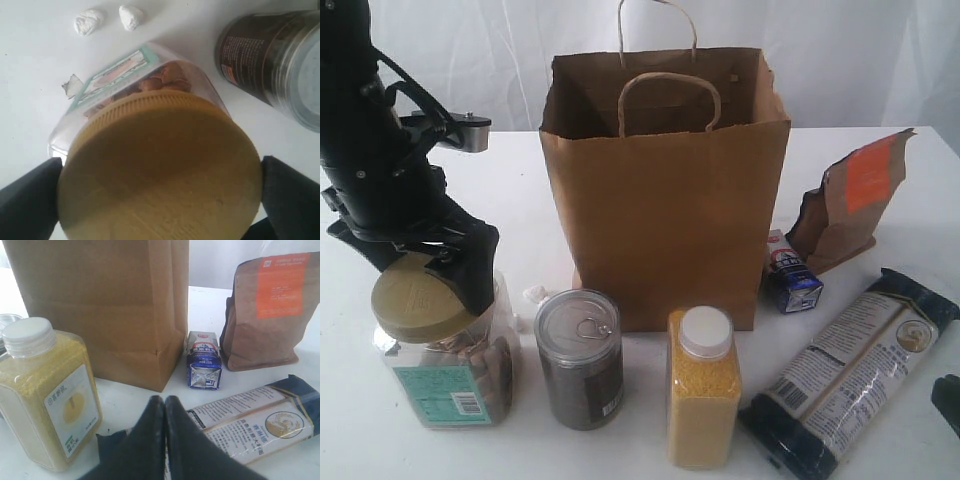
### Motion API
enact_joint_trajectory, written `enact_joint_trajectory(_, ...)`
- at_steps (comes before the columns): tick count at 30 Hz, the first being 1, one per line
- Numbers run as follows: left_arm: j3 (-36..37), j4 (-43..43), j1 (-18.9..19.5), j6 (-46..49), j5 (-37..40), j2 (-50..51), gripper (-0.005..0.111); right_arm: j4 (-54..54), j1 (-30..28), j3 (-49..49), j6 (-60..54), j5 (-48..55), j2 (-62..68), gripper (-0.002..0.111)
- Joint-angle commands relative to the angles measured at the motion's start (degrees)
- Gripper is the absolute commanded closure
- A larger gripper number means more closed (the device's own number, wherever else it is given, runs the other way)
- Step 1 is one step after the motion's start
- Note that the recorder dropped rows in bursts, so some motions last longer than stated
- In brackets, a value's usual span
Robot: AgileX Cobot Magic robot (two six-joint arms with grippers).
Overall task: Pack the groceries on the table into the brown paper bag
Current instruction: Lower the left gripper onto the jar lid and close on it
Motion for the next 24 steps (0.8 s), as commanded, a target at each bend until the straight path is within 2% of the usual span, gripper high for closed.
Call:
enact_joint_trajectory(1, 0.6, -0.2, 0.1, 0.5, 2.4, 0.6, 0.005, -0.3, -0.2, 0.3, 0.2, -0.4, -0.3, 0.108)
enact_joint_trajectory(5, 0.6, -0.2, 0.1, 0.5, 2.8, 0.6, 0.009, -0.3, -0.2, 0.3, 0.2, -0.4, -0.3, 0.108)
enact_joint_trajectory(24, 0.6, -1.0, 0.1, 0.3, 4.0, 2.6, 0.009, -0.3, -0.2, 0.3, 0.2, -0.4, -0.3, 0.108)
